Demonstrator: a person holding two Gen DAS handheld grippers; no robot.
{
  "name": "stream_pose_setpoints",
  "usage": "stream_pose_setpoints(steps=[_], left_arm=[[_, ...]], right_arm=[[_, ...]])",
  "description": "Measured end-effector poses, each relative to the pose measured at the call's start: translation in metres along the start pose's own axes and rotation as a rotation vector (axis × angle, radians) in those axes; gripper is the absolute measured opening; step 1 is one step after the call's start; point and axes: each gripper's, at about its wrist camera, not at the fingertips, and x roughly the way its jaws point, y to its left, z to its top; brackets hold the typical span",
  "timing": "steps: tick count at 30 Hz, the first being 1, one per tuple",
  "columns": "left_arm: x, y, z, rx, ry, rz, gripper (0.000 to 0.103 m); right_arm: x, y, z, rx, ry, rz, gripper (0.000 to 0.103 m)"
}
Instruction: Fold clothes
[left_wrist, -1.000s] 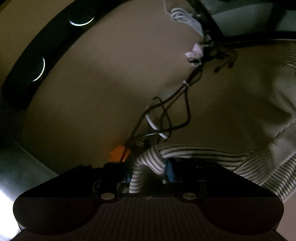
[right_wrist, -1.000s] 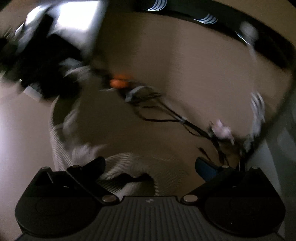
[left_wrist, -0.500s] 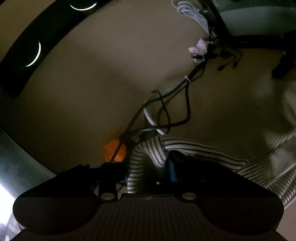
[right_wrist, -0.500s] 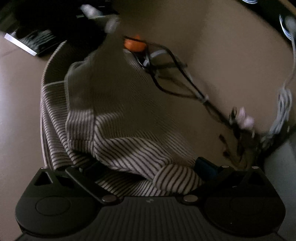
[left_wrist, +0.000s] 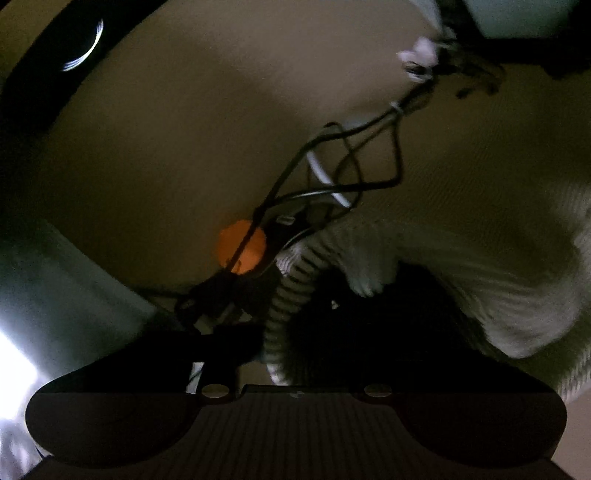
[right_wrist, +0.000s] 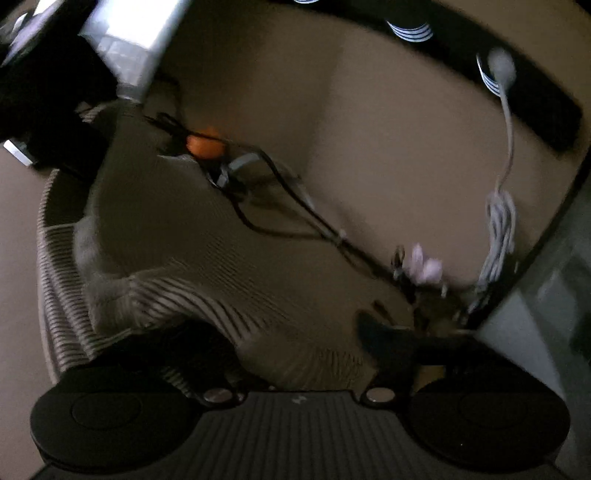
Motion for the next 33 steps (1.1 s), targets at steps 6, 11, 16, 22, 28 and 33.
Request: stream_pose_setpoints(steps=[6,11,16,22,28,33], left_arm=[[-0.016,0.011,0.009,-0.156,-0.038,0.007,0.008],[-0.062,0.015,0.017,-0.174,-0.123,0.050,0.008],[-0.130,0.021,0.016,-0.206,-0.227,0.109,0.008],[-0.216,0.025,-0.001,-0.238,-0.347,0.235,0.007],[-0.289,0.030,-0.017,-0.270,-0.449,0.320,0.007],[-0.339,0.034,-0.026,-0.280,-0.526,0.386,0.007]], right_arm=[[-0.001,-0.015,-0.002,0.117,0.012,0.044,0.022],[-0.021,-0.024,0.010,0.149,-0.052,0.018,0.017],[-0.060,-0.033,0.026,0.167,-0.144,-0.024,0.013],[-0.133,-0.026,0.040,0.143,-0.282,-0.092,0.013],[-0.204,-0.004,0.053,0.106,-0.413,-0.144,0.013],[-0.259,0.006,0.067,0.095,-0.505,-0.162,0.013]])
